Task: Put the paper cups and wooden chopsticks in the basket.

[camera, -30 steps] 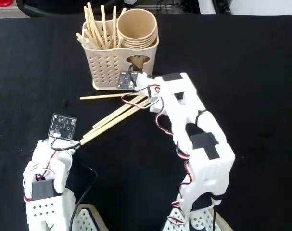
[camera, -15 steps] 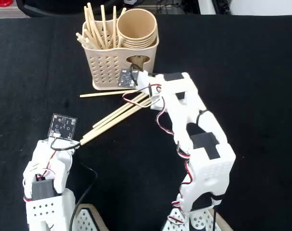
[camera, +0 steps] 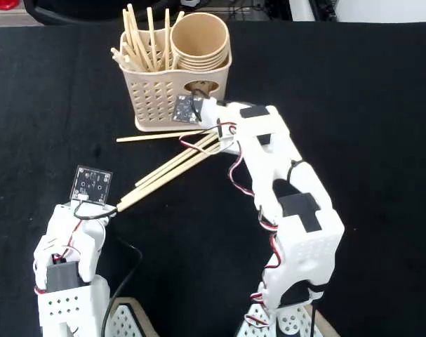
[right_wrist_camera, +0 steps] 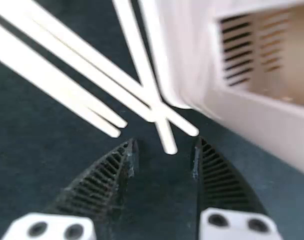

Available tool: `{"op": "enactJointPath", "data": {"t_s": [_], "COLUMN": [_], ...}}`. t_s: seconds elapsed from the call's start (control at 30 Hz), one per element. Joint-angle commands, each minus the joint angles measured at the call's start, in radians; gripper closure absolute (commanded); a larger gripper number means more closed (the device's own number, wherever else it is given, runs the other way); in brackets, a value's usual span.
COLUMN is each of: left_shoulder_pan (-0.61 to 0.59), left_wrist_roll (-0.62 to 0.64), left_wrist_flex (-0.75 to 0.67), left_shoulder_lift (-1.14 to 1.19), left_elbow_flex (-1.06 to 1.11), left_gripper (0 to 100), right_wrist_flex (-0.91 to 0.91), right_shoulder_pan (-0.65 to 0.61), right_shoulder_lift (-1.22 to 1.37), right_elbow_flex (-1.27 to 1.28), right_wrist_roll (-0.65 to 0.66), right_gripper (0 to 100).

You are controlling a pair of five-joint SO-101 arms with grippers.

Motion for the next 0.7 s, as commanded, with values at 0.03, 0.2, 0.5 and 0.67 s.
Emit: {"op": "enactJointPath", "data": {"t_s": [0.03, 0.2, 0.5, 0.67], "left_shoulder_pan": [-0.004, -0.004, -0.004, -0.004], "left_wrist_roll": [-0.006, -0.006, -0.006, -0.006], "left_wrist_flex": [0.006, 0.006, 0.005, 0.005], "left_shoulder_lift": [-0.009, -0.009, -0.009, -0.009], "left_elbow_flex": [0.004, 0.004, 0.004, 0.004], "left_gripper": [97, 97, 97, 97], "right_wrist_flex": [-0.061, -0.054, -0.052, -0.061], "right_shoulder_pan": [0.021, 0.02, 0.018, 0.018], "right_shoulder_lift": [0.021, 0.044, 0.081, 0.081], "right_elbow_flex": [-0.05, -0.048, -0.051, -0.053], "right_wrist_roll": [0.009, 0.031, 0.043, 0.043], "right_gripper": [80.5, 80.5, 89.4, 97.5]}}
